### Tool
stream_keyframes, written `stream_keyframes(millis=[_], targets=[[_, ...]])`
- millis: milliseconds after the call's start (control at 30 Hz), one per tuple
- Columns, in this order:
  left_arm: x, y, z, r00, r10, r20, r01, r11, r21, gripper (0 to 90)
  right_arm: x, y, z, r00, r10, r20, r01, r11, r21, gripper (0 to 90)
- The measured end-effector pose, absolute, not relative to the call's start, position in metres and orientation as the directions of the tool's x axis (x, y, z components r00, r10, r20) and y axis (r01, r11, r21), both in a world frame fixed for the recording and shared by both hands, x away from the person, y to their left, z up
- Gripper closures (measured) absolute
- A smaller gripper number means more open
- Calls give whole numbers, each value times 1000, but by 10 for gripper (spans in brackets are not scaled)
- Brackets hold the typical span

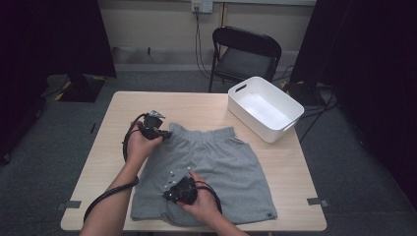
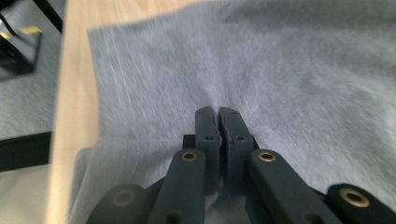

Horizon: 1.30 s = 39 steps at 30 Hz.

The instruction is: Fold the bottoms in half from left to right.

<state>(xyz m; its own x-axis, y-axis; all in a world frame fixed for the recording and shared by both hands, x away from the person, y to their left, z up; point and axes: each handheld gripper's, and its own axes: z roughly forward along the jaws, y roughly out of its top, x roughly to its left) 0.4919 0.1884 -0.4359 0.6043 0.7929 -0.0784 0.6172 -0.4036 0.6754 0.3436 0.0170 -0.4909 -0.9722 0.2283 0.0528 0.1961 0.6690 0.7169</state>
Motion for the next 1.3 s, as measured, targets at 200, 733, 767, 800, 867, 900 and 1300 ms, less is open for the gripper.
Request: stream_keyframes(millis=[200, 733, 767, 800, 867, 900, 1300], targets=[[490, 186, -432, 612, 788, -67, 608, -415, 677, 868, 347, -9, -475, -967, 253, 36, 199, 658, 726, 875], [490, 179, -436, 617, 784, -62, 604, -422, 676, 868, 336, -8, -469, -969, 243, 39, 184, 607, 774, 571], [490, 179, -437, 614, 786, -70, 608, -414, 677, 867, 335, -3, -467, -973, 227, 39, 173, 607, 776, 569], [490, 179, -437, 616, 785, -71, 607, -415, 678, 867, 333, 2, -467, -976, 215, 39, 165, 605, 779, 558], [489, 180, -437, 618, 783, -73, 607, -416, 677, 867, 330, 13, -467, -983, 179, 51, 150, 602, 784, 561], [489, 181, -437, 617, 784, -72, 606, -414, 679, 867, 329, 17, -468, -984, 169, 52, 145, 603, 784, 557], [488, 192, -441, 609, 787, -93, 615, -395, 683, 864, 315, 59, -492, -997, 46, 69, 82, 664, 743, 558]])
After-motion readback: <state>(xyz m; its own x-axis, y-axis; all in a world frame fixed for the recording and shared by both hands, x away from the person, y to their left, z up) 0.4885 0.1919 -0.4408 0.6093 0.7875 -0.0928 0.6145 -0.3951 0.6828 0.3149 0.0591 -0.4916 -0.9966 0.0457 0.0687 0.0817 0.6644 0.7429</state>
